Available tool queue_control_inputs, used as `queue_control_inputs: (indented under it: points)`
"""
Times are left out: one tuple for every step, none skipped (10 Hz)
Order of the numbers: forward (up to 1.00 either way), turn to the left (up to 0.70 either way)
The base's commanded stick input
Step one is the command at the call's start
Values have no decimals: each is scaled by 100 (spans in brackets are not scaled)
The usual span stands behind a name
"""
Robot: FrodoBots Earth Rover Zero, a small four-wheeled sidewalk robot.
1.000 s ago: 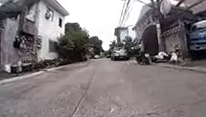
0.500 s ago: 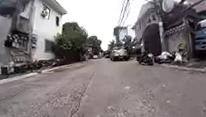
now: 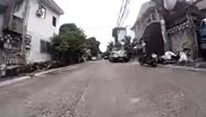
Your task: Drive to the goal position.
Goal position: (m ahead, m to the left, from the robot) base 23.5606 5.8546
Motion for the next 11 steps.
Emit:
queue_control_inputs:
  points:
    - [100, 0]
    - [100, 0]
    - [100, 0]
    - [100, 0]
    - [100, 0]
    - [100, 0]
    - [100, 0]
    - [100, 0]
    - [100, 0]
    - [100, 0]
    - [100, 0]
